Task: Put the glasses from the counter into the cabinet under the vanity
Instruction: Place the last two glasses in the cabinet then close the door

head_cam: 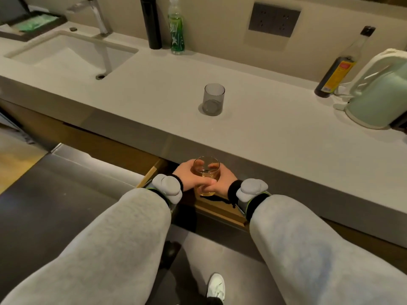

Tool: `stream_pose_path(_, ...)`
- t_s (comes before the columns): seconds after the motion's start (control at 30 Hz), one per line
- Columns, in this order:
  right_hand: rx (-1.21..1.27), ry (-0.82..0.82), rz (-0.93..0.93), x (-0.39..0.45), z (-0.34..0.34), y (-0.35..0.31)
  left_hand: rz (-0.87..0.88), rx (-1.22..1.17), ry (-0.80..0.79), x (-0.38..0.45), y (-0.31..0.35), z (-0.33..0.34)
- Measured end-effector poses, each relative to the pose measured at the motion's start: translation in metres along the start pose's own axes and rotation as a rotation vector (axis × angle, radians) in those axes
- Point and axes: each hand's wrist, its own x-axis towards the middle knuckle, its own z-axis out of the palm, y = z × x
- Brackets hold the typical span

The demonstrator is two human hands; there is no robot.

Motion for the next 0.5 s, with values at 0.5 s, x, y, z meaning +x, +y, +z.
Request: stream_pose_path(0.5,0.065,-0.043,0.131,0.031,0.059,0.081,-0.091,-0.110,-0.047,0.037,-0.102,0.039)
